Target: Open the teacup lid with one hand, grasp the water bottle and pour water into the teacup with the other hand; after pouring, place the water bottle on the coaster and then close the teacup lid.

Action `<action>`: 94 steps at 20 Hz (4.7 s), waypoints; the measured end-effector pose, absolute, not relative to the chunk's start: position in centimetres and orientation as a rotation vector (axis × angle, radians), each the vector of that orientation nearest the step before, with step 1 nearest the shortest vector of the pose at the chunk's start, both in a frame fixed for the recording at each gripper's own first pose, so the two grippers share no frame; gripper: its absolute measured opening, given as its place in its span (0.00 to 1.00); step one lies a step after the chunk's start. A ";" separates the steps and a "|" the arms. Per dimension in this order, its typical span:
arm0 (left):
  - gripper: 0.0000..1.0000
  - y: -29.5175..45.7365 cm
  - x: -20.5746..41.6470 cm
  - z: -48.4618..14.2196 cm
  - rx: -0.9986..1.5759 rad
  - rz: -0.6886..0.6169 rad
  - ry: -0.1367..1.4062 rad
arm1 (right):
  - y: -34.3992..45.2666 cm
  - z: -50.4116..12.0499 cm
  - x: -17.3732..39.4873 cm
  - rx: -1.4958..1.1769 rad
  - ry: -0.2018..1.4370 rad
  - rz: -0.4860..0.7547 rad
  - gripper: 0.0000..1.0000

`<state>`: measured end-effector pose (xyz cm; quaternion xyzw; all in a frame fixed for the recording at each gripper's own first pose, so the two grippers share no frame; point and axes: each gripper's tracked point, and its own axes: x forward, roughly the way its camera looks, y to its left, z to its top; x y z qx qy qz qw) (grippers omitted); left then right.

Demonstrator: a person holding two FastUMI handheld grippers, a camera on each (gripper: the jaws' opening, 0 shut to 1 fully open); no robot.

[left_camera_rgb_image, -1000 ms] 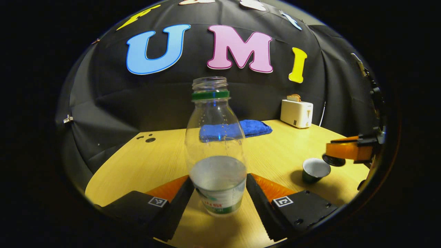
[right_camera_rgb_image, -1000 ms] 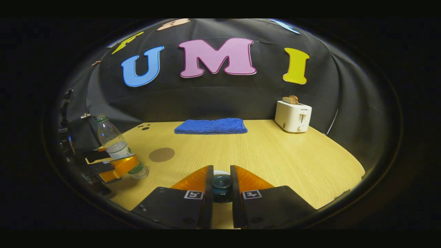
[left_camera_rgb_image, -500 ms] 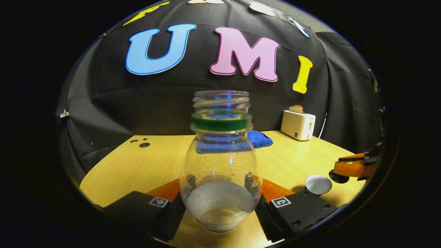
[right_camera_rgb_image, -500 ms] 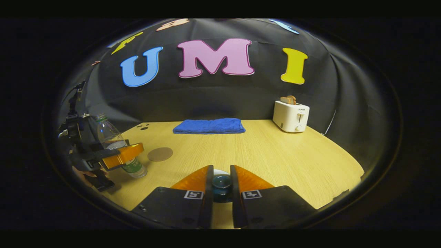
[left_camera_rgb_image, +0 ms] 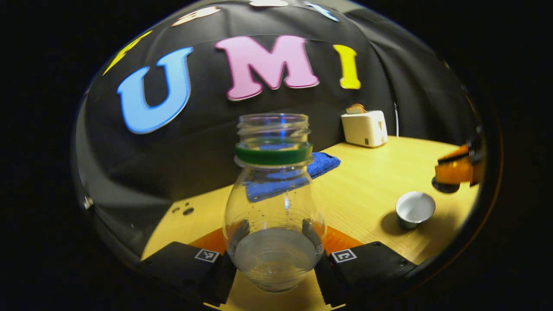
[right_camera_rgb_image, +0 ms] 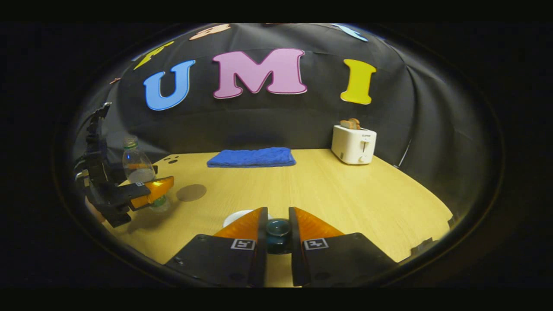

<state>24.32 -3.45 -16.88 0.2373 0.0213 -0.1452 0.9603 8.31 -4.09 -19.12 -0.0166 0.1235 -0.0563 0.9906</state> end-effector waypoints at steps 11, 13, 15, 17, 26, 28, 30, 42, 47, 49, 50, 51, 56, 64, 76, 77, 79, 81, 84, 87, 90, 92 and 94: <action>0.79 -10.0 26.3 -20.0 1.274 -0.432 -0.010 | -9.8 -19.7 6.0 0.023 0.246 -0.195 0.26; 0.78 -10.3 26.1 -21.2 1.358 -0.443 -0.007 | -10.2 -20.1 5.8 0.021 0.249 -0.196 0.26; 0.79 -10.8 26.6 -21.7 1.450 -0.460 -0.011 | -10.7 -20.4 5.6 0.018 0.256 -0.193 0.26; 0.78 -11.4 27.3 -21.9 1.527 -0.477 -0.017 | -11.1 -20.5 5.7 0.016 0.258 -0.190 0.26; 0.78 -13.6 25.1 -21.8 1.763 -0.561 -0.124 | -12.4 -20.6 5.7 0.021 0.249 -0.196 0.26; 0.78 -13.7 25.1 -22.1 1.816 -0.570 -0.123 | -12.7 -20.6 5.6 0.023 0.247 -0.196 0.26; 0.78 -13.9 25.2 -22.2 1.858 -0.578 -0.132 | -12.9 -20.8 5.4 0.027 0.253 -0.194 0.26; 0.78 -14.9 26.2 -21.6 2.039 -0.575 -0.195 | -12.9 -21.0 5.1 0.013 0.259 -0.169 0.26; 0.78 -15.5 26.0 -21.4 2.084 -0.583 -0.228 | -12.2 -20.8 5.0 0.009 0.252 -0.149 0.31; 0.78 -15.7 26.0 -21.3 2.110 -0.591 -0.242 | -12.0 -20.5 5.1 -0.006 0.251 -0.137 0.31; 0.78 -15.7 26.0 -21.3 2.121 -0.596 -0.248 | -11.8 -20.5 5.2 -0.011 0.251 -0.130 0.26; 0.78 -15.8 26.0 -21.2 2.134 -0.598 -0.256 | -11.7 -20.3 5.2 -0.014 0.249 -0.125 0.26; 0.78 -16.1 26.3 -20.7 2.214 -0.613 -0.300 | -11.3 -19.8 5.5 -0.021 0.235 -0.116 0.26; 0.78 -16.8 25.8 -20.4 2.306 -0.619 -0.379 | -10.1 -19.8 5.3 -0.030 0.238 -0.083 0.21; 0.79 -17.4 24.5 -18.7 2.408 -0.601 -0.484 | -10.6 -19.6 4.9 -0.037 0.242 -0.076 0.26; 0.79 -17.6 24.7 -18.5 2.421 -0.594 -0.493 | -10.5 -19.7 4.9 -0.038 0.244 -0.074 0.26; 0.78 -17.6 25.0 -18.1 2.435 -0.584 -0.504 | -10.3 -19.7 4.9 -0.035 0.247 -0.070 0.26; 0.78 -17.8 24.9 -17.8 2.448 -0.576 -0.517 | -10.2 -19.7 5.0 -0.036 0.247 -0.067 0.26; 0.78 -18.0 24.9 -17.7 2.455 -0.566 -0.539 | -10.1 -19.7 5.1 -0.039 0.248 -0.064 0.26; 0.79 -18.1 24.9 -17.4 2.464 -0.555 -0.556 | -10.0 -19.6 5.2 -0.038 0.246 -0.062 0.26; 0.79 -18.3 24.9 -17.1 2.476 -0.553 -0.567 | -9.8 -19.4 5.2 -0.039 0.242 -0.060 0.31; 0.79 -18.2 24.8 -17.0 2.468 -0.539 -0.568 | -9.6 -19.7 5.2 -0.038 0.247 -0.057 0.26; 0.78 -18.2 24.6 -17.1 2.459 -0.533 -0.580 | -9.5 -19.7 5.2 -0.037 0.249 -0.055 0.21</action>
